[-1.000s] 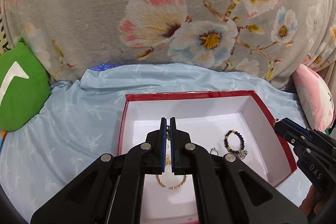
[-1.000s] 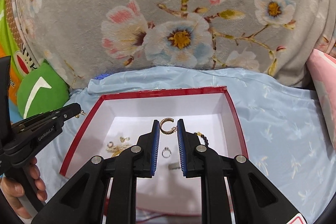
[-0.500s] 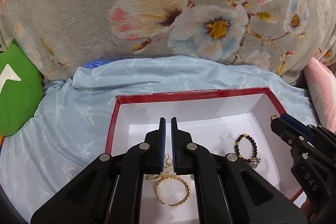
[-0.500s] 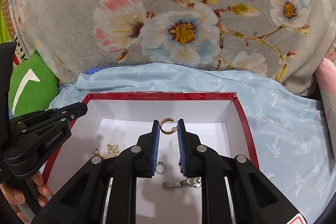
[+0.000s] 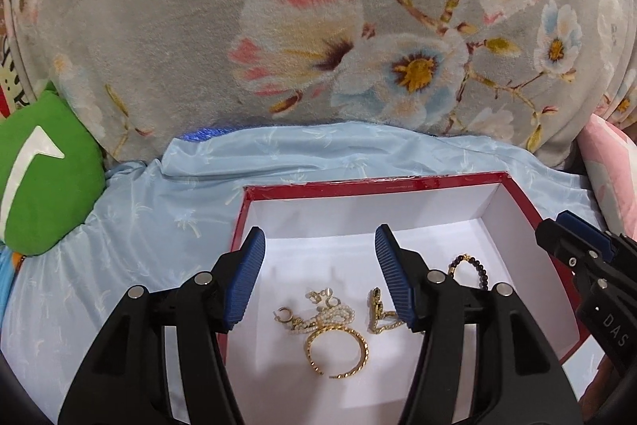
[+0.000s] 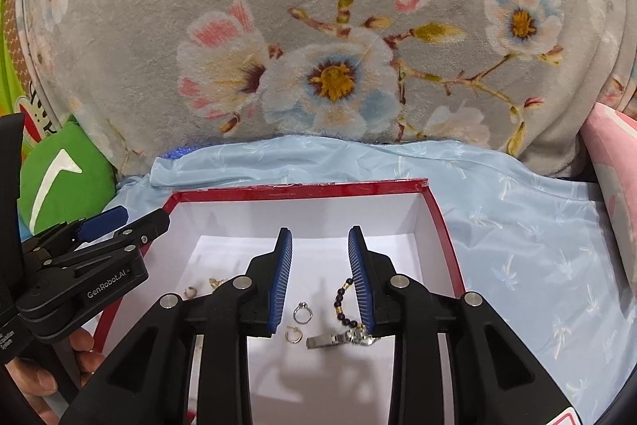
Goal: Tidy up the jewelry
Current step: 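Withdraw both tools out of the box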
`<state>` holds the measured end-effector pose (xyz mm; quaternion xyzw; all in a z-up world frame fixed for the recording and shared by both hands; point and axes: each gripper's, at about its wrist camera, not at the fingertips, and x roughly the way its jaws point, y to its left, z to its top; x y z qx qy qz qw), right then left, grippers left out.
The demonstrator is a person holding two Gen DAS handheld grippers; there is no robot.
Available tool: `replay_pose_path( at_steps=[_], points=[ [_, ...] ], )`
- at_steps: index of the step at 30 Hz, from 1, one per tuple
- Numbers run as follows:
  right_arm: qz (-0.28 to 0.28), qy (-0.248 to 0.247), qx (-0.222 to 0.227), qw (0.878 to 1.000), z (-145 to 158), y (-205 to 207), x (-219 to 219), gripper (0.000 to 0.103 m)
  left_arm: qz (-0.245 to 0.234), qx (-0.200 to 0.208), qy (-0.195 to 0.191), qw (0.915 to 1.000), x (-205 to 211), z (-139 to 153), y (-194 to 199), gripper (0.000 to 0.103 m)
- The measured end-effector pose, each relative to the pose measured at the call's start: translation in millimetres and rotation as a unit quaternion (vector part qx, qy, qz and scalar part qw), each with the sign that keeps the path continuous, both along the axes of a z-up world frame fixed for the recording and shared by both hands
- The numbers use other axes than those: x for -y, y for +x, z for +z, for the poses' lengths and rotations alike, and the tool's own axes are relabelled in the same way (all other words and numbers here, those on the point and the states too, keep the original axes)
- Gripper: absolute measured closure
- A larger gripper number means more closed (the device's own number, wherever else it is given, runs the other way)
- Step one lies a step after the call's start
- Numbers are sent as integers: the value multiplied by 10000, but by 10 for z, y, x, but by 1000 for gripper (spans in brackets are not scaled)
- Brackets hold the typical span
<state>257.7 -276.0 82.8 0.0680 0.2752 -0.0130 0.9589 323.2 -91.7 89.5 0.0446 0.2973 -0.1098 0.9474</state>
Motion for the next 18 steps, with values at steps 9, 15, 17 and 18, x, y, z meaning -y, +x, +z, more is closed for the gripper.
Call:
replay_pose_path(
  at_steps=[9, 15, 17, 18],
  points=[
    [-99, 169, -87, 9998, -61, -570, -102, 58, 106, -22, 126, 9999, -109, -53, -517, 46],
    [-193, 113, -193, 9996, -118, -834, -161, 52, 179, -225, 218, 9993, -157, -196, -779, 46],
    [-240, 86, -226, 9994, -138, -901, -185, 51, 212, -263, 217, 9992, -174, -220, -851, 46],
    [-241, 80, -248, 9994, -151, -936, -198, 51, 213, -285, 207, 9992, -184, -226, -880, 46]
  ],
)
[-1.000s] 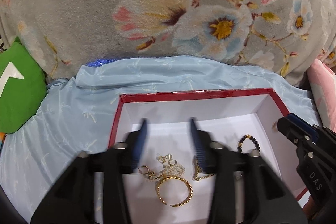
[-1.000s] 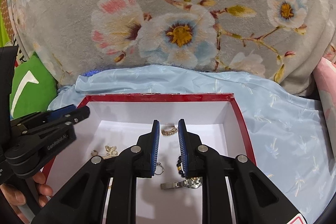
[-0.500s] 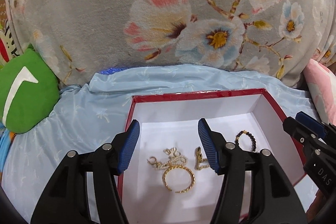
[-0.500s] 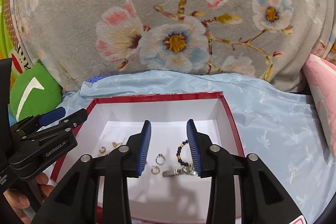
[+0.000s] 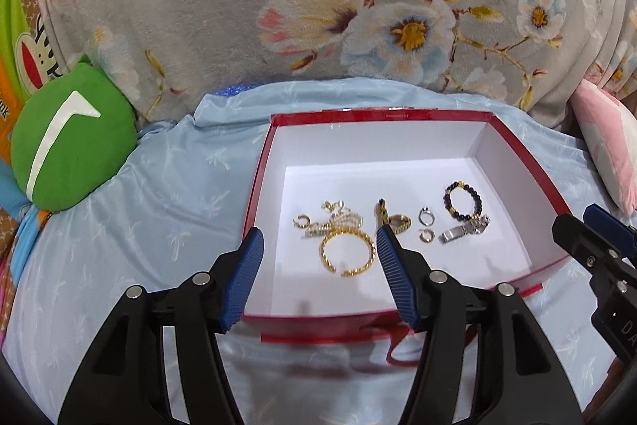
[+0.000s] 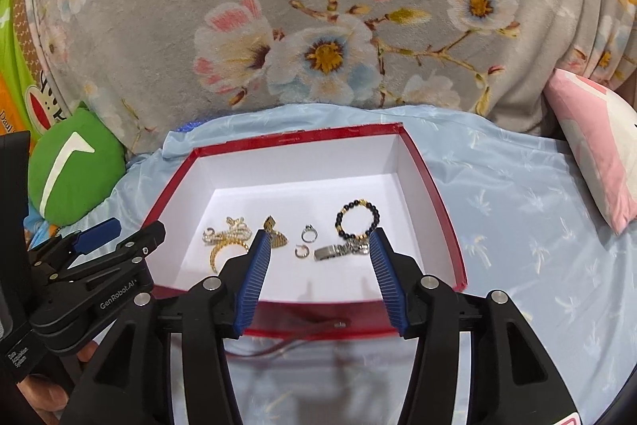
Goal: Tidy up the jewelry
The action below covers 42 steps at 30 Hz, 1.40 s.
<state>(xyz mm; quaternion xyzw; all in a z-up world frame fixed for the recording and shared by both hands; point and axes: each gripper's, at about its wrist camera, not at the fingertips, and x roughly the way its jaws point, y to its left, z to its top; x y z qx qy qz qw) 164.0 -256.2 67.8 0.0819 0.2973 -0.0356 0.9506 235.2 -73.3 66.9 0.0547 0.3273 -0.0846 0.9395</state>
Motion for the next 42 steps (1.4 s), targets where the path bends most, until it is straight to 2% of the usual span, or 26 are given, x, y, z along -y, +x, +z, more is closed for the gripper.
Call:
replay_pose_path(
  at_steps=[8, 14, 17, 22, 32, 42],
  points=[
    [-120, 35, -108, 9999, -36, -117, -33, 46, 161, -86, 42, 9998, -52, 12, -180, 45],
    [-252, 58, -127, 9996, -24, -111, -26, 43, 353, -15, 163, 9992, -58, 61, -235, 35],
    [-318, 50, -118, 9994, -16, -115, -17, 41, 389, -26, 152, 9991, -62, 70, -235, 34],
    [-323, 51, -118, 9994, -19, -112, -9, 41, 381, -78, 178, 9991, -36, 51, -215, 34],
    [-391, -134, -156, 9990, -63, -77, -35, 37, 313, -195, 211, 9991, 29, -34, -190, 27],
    [-359, -193, -179, 9990, -108, -56, -109, 36, 274, -227, 296, 9989, 79, -68, -186, 27]
  ],
)
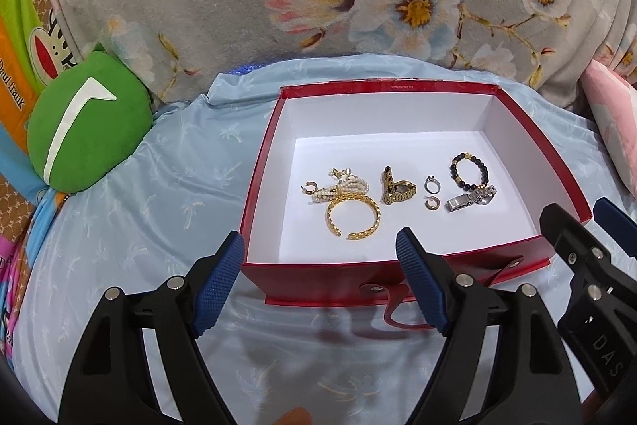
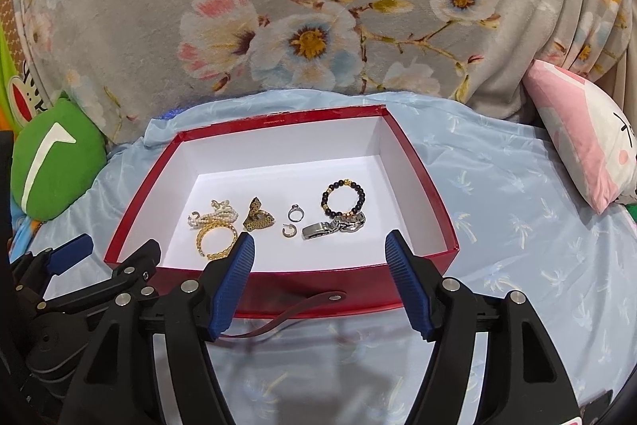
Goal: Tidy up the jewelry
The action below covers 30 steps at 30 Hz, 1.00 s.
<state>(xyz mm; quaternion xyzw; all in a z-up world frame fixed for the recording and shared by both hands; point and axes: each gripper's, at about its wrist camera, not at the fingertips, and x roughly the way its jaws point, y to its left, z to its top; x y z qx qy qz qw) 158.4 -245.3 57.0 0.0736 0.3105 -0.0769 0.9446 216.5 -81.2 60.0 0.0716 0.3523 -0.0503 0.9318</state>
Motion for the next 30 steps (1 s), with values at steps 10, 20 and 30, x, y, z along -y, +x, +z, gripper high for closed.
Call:
replay_pose_path(
  at_steps=[10, 20, 30],
  points=[
    [17, -31, -7, 10000, -6, 7, -31, 36, 11, 8, 17, 10000, 6, 11, -10, 27],
    [20, -29, -11, 10000, -10, 10, -29, 36, 16, 8, 28, 10000, -1, 14, -12, 27],
    [-14, -116, -62, 9999, -67, 8, -28, 36, 23, -39, 14, 10000, -21, -8, -13, 27]
  ],
)
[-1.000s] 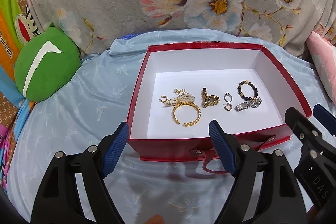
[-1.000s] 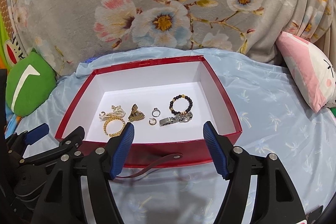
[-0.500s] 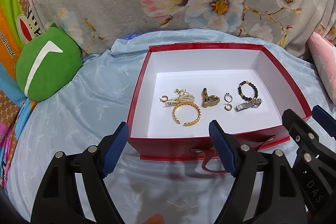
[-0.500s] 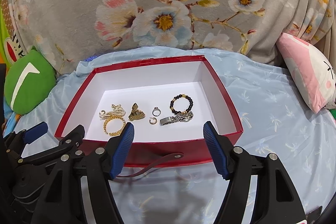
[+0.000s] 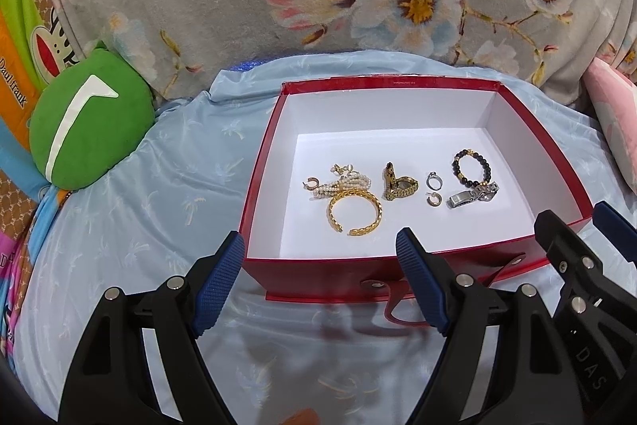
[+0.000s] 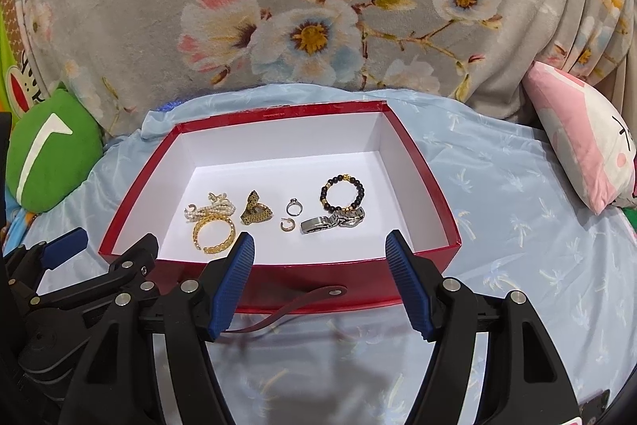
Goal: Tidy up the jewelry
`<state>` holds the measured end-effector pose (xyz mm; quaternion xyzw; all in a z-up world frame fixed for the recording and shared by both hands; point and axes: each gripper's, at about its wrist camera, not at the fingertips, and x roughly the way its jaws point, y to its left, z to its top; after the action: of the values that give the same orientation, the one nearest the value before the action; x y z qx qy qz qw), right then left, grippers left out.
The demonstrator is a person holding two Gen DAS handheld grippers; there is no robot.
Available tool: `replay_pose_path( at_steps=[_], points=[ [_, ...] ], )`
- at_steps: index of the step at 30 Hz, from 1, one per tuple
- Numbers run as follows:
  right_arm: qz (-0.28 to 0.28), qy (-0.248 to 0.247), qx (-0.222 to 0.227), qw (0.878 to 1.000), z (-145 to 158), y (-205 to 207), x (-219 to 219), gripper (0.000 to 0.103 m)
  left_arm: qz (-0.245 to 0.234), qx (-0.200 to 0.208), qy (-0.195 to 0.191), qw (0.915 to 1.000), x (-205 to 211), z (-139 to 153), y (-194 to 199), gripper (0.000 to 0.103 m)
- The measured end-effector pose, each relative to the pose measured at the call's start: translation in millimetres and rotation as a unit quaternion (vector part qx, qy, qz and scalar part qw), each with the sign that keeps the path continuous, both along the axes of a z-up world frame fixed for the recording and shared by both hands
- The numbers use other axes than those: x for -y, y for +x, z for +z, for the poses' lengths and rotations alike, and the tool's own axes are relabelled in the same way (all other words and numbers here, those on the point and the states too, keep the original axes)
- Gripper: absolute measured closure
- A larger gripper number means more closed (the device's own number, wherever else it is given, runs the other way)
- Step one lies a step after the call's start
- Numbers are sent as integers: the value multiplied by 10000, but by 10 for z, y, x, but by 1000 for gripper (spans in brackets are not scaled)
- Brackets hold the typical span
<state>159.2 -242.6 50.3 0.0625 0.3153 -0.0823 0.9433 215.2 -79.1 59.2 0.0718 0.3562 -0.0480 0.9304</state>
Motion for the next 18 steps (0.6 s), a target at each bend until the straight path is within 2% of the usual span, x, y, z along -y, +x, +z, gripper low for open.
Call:
replay_pose_path(
  at_steps=[18],
  points=[
    [-55, -39, -63, 10000, -93, 25, 9, 36, -11, -48, 16, 10000, 10, -85, 18, 27]
  ],
)
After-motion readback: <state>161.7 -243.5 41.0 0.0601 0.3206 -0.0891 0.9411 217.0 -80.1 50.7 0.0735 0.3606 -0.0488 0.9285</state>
